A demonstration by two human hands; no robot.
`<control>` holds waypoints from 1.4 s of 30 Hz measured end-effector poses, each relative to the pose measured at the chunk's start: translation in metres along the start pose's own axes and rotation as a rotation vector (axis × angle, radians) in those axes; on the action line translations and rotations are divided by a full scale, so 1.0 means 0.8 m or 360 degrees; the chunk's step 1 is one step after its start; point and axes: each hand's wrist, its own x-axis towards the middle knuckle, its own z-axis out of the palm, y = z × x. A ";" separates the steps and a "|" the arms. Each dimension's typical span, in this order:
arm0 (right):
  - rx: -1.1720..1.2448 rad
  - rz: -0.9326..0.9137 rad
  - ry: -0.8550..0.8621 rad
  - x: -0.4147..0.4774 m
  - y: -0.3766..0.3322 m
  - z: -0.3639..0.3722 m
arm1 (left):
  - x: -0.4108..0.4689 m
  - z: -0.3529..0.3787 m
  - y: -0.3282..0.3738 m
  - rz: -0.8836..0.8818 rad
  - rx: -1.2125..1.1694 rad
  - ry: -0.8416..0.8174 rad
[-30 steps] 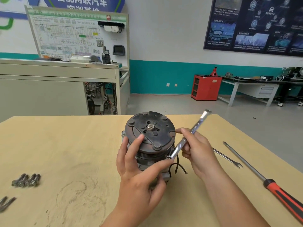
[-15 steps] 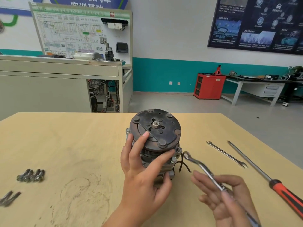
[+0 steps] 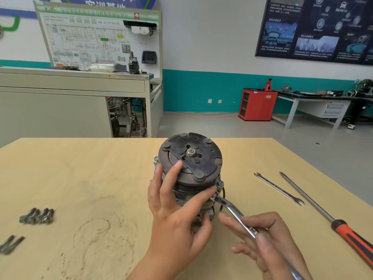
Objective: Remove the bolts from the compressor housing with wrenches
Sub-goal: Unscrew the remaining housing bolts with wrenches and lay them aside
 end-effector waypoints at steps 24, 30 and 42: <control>-0.0873 0.0566 0.0376 0.114 0.004 -0.128 | -0.007 -0.003 0.041 0.0457 -0.0311 0.0028; -0.2254 0.0776 0.0054 0.123 0.057 -0.155 | -0.031 0.029 0.068 0.0503 0.0206 -0.1513; -0.0964 -0.0577 0.0328 0.096 0.013 -0.062 | -0.030 0.010 0.077 -0.1025 -0.1164 -0.0788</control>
